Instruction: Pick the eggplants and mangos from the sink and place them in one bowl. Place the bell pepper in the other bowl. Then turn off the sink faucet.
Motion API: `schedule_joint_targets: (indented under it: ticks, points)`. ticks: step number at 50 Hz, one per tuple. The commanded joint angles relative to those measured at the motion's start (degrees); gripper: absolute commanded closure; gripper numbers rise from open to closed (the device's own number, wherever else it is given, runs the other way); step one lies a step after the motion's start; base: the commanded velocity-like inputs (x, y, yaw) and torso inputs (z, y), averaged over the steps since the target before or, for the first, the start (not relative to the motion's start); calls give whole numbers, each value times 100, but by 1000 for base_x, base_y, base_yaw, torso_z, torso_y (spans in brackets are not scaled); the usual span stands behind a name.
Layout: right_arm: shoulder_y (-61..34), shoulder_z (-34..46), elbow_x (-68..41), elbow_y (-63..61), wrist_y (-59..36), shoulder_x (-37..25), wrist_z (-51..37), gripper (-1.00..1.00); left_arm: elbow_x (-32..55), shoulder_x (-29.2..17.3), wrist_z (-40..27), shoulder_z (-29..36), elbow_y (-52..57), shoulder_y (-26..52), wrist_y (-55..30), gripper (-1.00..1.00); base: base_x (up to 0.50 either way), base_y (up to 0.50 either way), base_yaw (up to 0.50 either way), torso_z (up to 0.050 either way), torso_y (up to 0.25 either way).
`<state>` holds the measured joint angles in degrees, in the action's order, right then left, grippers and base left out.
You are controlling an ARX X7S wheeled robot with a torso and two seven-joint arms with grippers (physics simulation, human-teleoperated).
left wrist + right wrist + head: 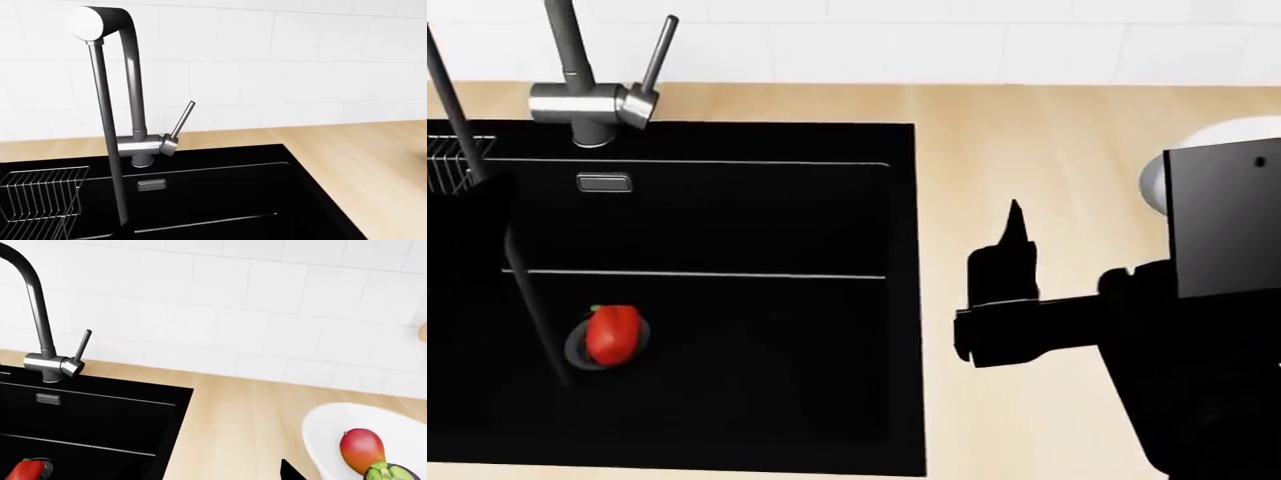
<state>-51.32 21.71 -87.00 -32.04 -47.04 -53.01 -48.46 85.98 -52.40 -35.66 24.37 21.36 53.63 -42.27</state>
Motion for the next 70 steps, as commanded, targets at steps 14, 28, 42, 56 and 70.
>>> schedule_joint_targets:
  ticks: [14, 28, 42, 56, 70]
  points:
    - [-46, -16, 23, -64, -76, -4, -120, -100, 42, 27, 1, -99, 79, -51, 62, -100, 258, 64, 0, 0, 0]
    - [186, -71, 91, -84, 80, -37, -60, -100, 13, 17, 11, -95, 45, -48, 60, -100, 300, 134, 0, 0, 0]
    - [294, -210, -75, -58, 234, -81, -146, -100, -302, 182, -28, 26, -82, 32, 81, -100, 61, 58, 0, 0, 1]
    - [326, -279, -351, 35, 304, -68, -305, -100, -396, 348, -107, 226, -202, 100, -75, -100, 0, 0, 0, 0, 0]
    - [609, -327, -169, 19, 467, -96, -329, -100, -1311, 1909, 338, 1436, -2323, 1275, -726, -100, 0, 0, 0, 0, 0]
